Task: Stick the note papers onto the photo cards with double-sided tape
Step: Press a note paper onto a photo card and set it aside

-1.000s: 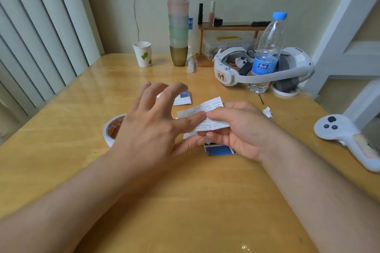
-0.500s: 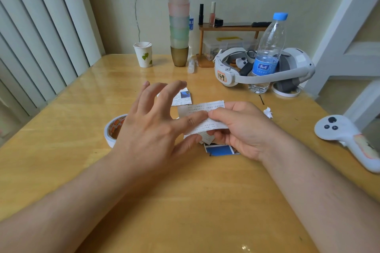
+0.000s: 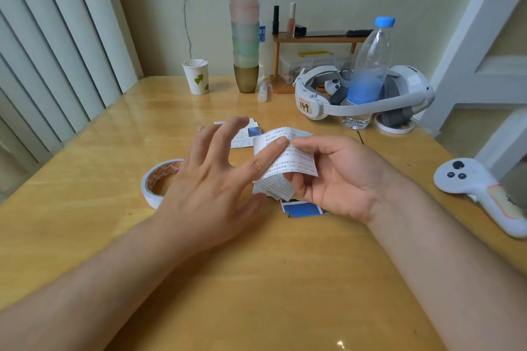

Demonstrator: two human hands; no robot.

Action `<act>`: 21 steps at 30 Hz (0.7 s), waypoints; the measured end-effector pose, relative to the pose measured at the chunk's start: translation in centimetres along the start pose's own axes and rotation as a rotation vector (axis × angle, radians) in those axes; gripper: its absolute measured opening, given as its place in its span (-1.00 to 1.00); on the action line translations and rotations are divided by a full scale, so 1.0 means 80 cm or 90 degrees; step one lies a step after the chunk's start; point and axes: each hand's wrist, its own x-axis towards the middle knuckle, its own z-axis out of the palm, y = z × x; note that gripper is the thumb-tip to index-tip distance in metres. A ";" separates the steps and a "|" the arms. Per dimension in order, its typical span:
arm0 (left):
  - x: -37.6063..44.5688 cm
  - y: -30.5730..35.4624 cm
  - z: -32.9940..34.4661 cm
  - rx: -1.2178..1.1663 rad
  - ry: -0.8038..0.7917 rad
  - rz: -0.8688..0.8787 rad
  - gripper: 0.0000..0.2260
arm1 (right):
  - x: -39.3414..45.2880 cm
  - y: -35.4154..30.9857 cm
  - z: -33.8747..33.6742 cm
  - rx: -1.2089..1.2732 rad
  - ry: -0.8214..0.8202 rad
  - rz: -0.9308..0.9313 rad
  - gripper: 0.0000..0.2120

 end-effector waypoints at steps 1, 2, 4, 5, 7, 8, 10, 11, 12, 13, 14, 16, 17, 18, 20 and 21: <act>-0.001 -0.001 0.000 -0.009 -0.004 -0.003 -0.31 | -0.001 0.000 0.000 0.011 -0.011 0.007 -0.53; -0.002 -0.001 0.001 -0.016 -0.007 -0.007 -0.31 | -0.001 -0.001 0.000 0.020 -0.018 0.011 -0.51; -0.002 -0.001 0.000 -0.025 -0.009 -0.008 -0.31 | -0.002 -0.002 -0.001 0.022 -0.021 0.007 -0.54; -0.003 -0.001 0.000 -0.026 -0.009 -0.009 -0.32 | -0.003 -0.003 -0.001 0.007 -0.016 -0.001 -0.56; -0.003 -0.001 0.000 -0.024 -0.012 -0.011 -0.33 | -0.005 -0.003 0.000 -0.047 0.000 -0.026 -0.60; -0.003 -0.001 0.000 -0.022 -0.014 -0.010 -0.33 | -0.006 -0.003 0.000 -0.076 0.010 -0.038 -0.65; -0.004 -0.001 -0.001 -0.018 -0.010 -0.003 -0.33 | -0.006 -0.001 0.001 -0.106 0.027 -0.054 -0.78; -0.004 0.000 0.000 -0.016 -0.007 0.001 -0.33 | -0.005 0.000 0.001 -0.104 0.032 -0.055 -0.80; -0.004 0.000 0.000 -0.015 -0.004 0.005 -0.32 | -0.003 0.001 0.001 -0.095 0.033 -0.054 -0.78; -0.004 0.001 0.000 -0.017 -0.005 0.007 -0.29 | -0.002 0.001 0.001 -0.080 0.029 -0.053 -0.75; -0.004 0.001 0.000 -0.024 -0.007 0.007 -0.26 | -0.002 0.001 0.001 -0.063 0.024 -0.055 -0.73; -0.006 0.004 0.002 -0.046 -0.018 -0.001 -0.19 | -0.001 0.002 0.002 -0.031 0.009 -0.071 -0.72; -0.007 0.006 0.003 -0.068 -0.033 -0.011 -0.17 | -0.002 0.003 0.003 -0.020 0.002 -0.083 -0.74; -0.009 0.008 0.004 -0.101 -0.053 -0.023 -0.16 | -0.002 0.004 0.005 -0.010 -0.005 -0.095 -0.75; -0.012 0.011 0.007 -0.190 -0.094 -0.040 -0.11 | -0.001 0.006 0.009 0.010 -0.019 -0.114 -0.73; -0.013 0.012 0.009 -0.231 -0.106 -0.042 -0.09 | 0.000 0.008 0.010 0.022 -0.027 -0.118 -0.71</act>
